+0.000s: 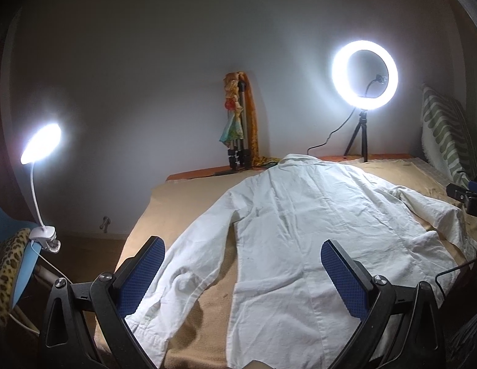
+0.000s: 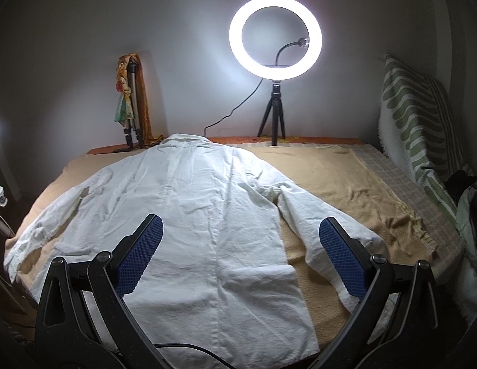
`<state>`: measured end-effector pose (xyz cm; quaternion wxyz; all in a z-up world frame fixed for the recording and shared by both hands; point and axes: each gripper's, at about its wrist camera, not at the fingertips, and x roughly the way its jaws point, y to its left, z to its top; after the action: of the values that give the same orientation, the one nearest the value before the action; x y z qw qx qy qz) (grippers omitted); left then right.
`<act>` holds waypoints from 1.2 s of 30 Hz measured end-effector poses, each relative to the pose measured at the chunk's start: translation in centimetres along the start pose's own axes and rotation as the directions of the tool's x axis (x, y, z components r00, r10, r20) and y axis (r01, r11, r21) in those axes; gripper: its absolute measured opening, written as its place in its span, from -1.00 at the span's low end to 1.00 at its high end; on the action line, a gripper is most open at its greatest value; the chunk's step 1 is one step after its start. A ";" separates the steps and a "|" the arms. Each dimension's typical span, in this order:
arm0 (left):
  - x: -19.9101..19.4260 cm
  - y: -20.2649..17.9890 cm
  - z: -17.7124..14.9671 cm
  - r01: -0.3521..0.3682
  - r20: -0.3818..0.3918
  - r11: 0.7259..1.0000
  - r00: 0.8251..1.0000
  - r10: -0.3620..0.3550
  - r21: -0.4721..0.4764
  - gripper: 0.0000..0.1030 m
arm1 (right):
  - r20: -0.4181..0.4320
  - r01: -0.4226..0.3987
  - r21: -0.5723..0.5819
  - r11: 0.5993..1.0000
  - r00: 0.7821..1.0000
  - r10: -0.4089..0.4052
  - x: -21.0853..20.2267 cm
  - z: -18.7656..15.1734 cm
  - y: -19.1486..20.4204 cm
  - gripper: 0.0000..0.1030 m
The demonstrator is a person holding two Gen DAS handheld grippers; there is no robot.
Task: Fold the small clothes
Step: 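Grasp the white shirt's side edge with the left tool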
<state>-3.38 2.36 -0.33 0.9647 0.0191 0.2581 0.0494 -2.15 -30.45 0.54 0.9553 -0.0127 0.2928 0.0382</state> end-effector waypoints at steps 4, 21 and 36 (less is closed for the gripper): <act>2.0 2.8 0.4 -0.044 -0.037 0.998 0.998 0.042 -0.045 0.99 | 0.000 -0.057 -0.005 0.998 0.998 0.057 0.2 1.1 1.4 1.00; 14.9 15.7 -3.0 -0.020 -0.360 0.964 0.929 -0.080 -0.264 0.38 | -0.074 -0.303 -0.074 0.950 0.952 0.297 4.6 5.1 10.0 0.83; 21.7 17.7 -5.7 -0.064 -0.502 0.938 0.856 -0.124 -0.341 0.34 | -0.224 -0.448 -0.020 0.894 0.873 0.433 9.3 3.4 10.9 0.67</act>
<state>10.95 22.33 -14.92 0.8487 -0.1688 0.4944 0.0820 6.53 -18.79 -1.81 0.8834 0.0164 0.3872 0.2636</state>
